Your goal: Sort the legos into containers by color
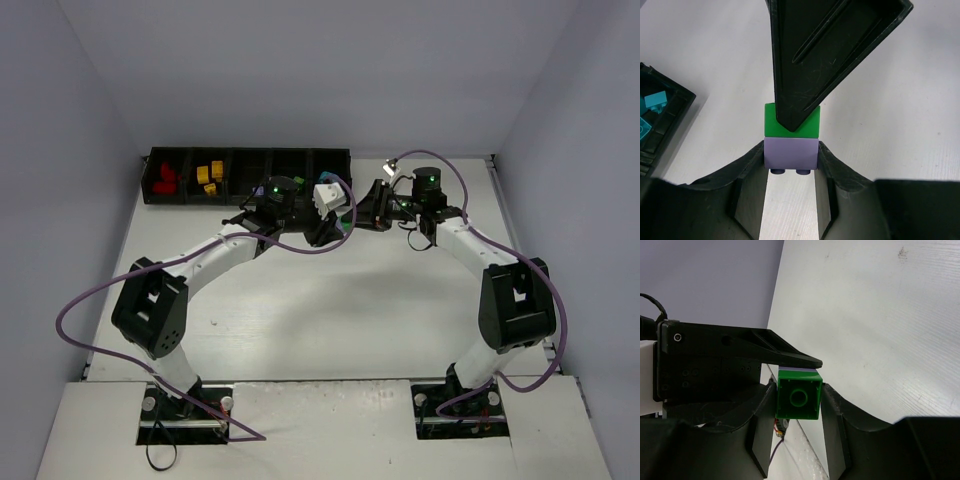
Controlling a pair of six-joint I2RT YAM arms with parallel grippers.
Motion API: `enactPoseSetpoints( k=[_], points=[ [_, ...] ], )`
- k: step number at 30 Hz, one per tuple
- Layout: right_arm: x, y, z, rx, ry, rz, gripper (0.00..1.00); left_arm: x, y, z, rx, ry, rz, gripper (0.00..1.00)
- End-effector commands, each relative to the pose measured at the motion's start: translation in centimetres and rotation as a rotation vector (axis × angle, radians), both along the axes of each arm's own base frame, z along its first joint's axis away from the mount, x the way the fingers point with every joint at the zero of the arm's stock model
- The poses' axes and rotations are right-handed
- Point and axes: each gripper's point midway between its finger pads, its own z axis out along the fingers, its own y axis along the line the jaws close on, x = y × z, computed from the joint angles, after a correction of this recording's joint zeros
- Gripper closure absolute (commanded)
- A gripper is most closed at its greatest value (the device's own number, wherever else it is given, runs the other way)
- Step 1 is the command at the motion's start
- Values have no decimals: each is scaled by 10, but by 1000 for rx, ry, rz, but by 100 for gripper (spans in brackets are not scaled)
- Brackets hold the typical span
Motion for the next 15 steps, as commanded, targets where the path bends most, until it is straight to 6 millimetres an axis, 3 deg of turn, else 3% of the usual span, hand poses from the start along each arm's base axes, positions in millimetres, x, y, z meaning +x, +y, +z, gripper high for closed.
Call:
enactPoseSetpoints(
  k=[1,5,9,15],
  points=[
    [-4,7,41,42,-129,47,67,12,-6,42,-68,-115,-8,92],
    [-4,8,42,45,-135,53,78,13,-6,42,-68,-114,-5,92],
    [-4,7,40,41,-134,53,100,13,-5,40,-63,-109,-2,96],
    [3,-6,43,37,-153,22,100,3,0,27,-51,-84,-17,100]
  ],
)
